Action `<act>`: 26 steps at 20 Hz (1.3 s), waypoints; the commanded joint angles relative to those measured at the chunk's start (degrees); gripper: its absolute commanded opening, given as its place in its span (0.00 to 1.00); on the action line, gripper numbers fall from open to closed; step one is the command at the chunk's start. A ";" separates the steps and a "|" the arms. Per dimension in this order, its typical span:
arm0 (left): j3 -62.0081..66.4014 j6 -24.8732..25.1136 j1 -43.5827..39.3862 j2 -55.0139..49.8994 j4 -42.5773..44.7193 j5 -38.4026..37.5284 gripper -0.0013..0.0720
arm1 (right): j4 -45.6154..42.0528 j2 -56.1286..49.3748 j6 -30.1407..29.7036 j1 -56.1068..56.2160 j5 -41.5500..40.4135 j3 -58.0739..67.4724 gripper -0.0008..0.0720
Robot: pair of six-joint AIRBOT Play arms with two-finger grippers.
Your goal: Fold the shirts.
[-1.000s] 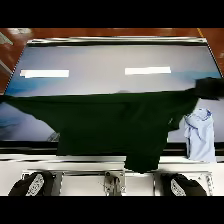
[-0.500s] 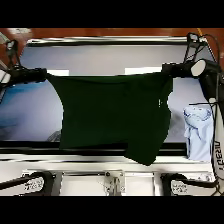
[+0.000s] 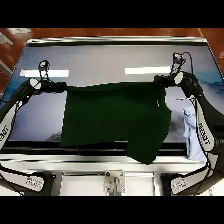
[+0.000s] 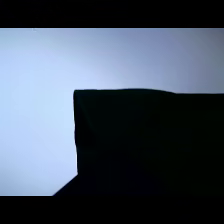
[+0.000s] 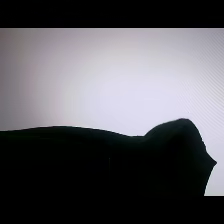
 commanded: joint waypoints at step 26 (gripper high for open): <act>-1.01 -6.14 11.65 7.52 9.51 -54.97 0.98 | -7.96 16.57 -8.55 -17.55 56.46 -4.04 0.66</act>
